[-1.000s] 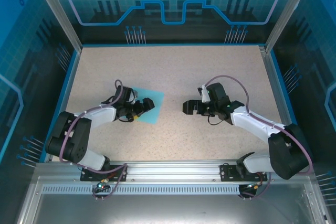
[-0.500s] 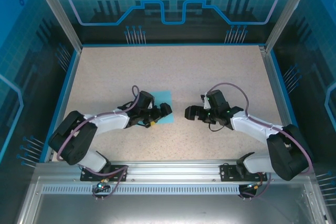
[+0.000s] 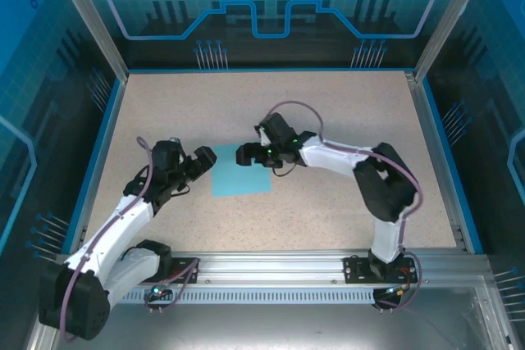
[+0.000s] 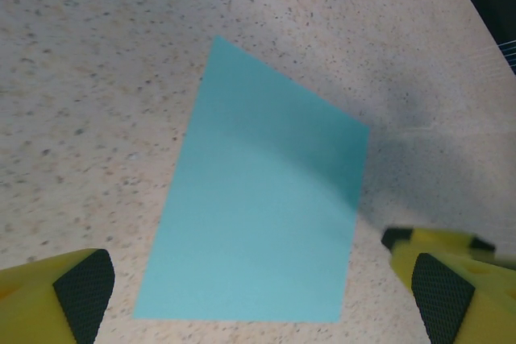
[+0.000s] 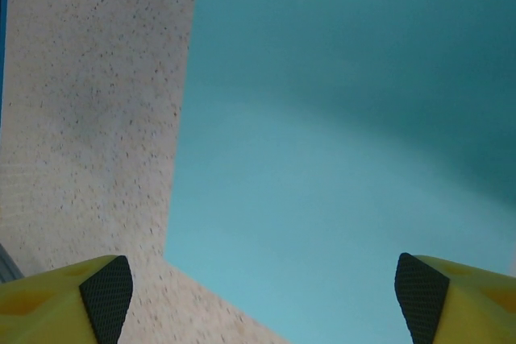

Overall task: Fold a paper plane with a square sheet of paper (pick it up from the middle)
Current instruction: Move the square sheet of paper to the center of the table.

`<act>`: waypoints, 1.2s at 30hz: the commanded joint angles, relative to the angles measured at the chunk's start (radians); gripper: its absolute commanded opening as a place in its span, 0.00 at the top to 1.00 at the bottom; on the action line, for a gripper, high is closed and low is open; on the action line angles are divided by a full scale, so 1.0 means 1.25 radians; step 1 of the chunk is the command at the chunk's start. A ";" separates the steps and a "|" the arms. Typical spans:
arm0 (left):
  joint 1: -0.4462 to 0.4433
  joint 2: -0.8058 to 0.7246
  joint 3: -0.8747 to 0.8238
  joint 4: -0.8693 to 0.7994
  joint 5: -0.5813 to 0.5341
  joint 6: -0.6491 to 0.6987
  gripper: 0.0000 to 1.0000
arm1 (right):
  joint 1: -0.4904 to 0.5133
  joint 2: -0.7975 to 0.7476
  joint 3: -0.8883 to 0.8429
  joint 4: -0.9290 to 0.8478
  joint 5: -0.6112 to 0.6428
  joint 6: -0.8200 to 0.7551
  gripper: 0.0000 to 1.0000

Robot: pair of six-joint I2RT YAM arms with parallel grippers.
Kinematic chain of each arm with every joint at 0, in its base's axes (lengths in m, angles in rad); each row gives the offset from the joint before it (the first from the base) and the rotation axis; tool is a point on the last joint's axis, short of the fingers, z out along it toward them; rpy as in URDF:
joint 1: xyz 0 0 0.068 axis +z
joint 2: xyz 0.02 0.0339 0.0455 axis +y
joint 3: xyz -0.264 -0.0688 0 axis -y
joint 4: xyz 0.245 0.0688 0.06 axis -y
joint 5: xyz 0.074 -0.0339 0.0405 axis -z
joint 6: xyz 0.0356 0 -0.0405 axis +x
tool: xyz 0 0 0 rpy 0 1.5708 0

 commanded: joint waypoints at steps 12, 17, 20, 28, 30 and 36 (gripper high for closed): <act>0.014 -0.021 -0.034 0.012 0.060 0.091 0.02 | -0.027 0.158 0.070 -0.154 0.044 0.038 0.11; 0.014 -0.019 -0.052 0.045 0.075 0.080 0.02 | -0.076 0.068 -0.096 -0.091 0.052 0.045 0.11; 0.014 -0.010 -0.059 0.069 0.082 0.068 0.02 | -0.105 0.034 -0.154 -0.080 0.047 0.030 0.10; 0.014 0.013 -0.033 0.063 0.064 0.065 0.01 | -0.145 -0.019 -0.162 -0.112 0.022 -0.049 0.07; 0.014 0.006 -0.012 0.032 0.071 0.112 0.01 | -0.133 -0.038 -0.145 -0.122 0.020 -0.063 0.06; 0.014 -0.020 0.039 -0.087 0.059 0.179 0.01 | -0.050 -0.056 -0.083 -0.152 0.027 -0.070 0.06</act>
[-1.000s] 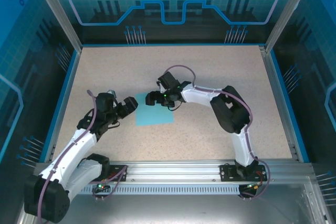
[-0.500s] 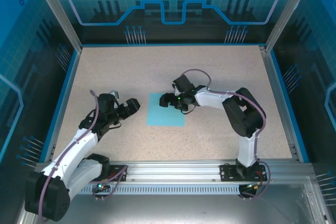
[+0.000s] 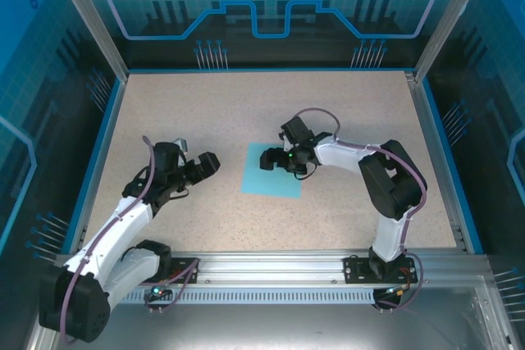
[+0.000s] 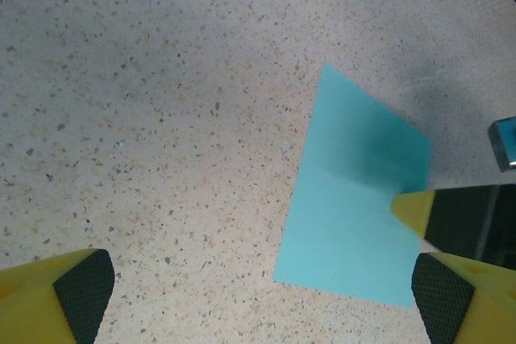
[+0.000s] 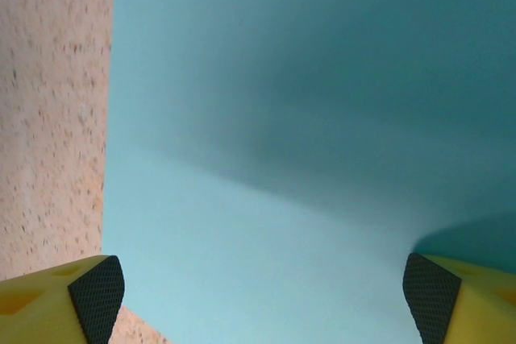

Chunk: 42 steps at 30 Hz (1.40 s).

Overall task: Fold a paper plane with a square sheet of paper (pick it up from the middle)
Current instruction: Move the square sheet of paper to the center of the table.

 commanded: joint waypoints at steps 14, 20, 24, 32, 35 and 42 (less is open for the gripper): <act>0.009 0.039 0.047 -0.062 0.021 0.093 0.01 | 0.080 0.068 0.003 -0.104 0.072 -0.016 0.07; 0.009 0.098 0.070 -0.023 0.069 0.094 0.01 | 0.034 0.032 -0.001 -0.140 0.092 -0.067 0.07; 0.009 0.129 0.085 -0.008 0.086 0.096 0.01 | 0.035 0.013 0.049 -0.178 0.087 -0.114 0.07; 0.009 0.165 0.104 0.004 0.108 0.103 0.02 | 0.085 -0.037 0.164 -0.322 0.250 -0.106 0.02; 0.009 0.166 0.109 0.005 0.116 0.107 0.02 | 0.121 -0.057 0.202 -0.378 0.405 -0.066 0.01; 0.008 0.161 0.103 0.007 0.117 0.108 0.02 | 0.113 0.005 0.254 -0.398 0.403 -0.055 0.01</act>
